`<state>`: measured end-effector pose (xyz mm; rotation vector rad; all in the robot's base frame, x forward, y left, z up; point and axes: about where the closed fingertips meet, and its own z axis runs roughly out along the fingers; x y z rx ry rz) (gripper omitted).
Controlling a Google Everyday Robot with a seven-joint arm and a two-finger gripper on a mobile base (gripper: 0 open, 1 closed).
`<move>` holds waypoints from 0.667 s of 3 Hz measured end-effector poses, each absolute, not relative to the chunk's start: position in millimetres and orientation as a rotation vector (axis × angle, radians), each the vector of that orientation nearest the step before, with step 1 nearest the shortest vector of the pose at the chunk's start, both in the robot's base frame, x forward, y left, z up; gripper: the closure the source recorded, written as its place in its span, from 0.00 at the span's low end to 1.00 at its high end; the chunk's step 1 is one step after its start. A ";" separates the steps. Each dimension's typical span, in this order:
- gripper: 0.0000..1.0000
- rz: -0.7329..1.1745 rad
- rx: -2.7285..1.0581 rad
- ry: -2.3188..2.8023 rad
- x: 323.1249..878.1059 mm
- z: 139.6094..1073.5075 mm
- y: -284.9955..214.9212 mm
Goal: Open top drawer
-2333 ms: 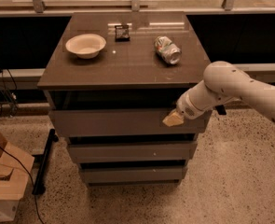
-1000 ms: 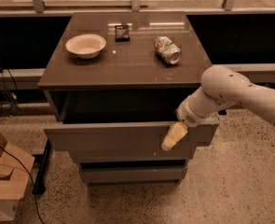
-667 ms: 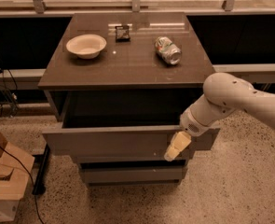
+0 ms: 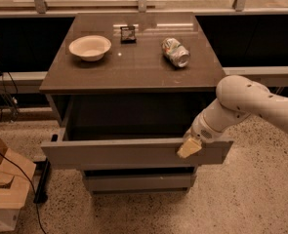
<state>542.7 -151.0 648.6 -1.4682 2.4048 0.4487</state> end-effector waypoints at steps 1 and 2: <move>0.46 0.449 -1.468 2.405 542.5 648.6 -151.0; 0.24 0.505 -1.444 2.467 509.7 644.3 -151.9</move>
Offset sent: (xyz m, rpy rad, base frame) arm -0.2525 -0.0052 -0.0185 0.0330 0.5028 -0.1799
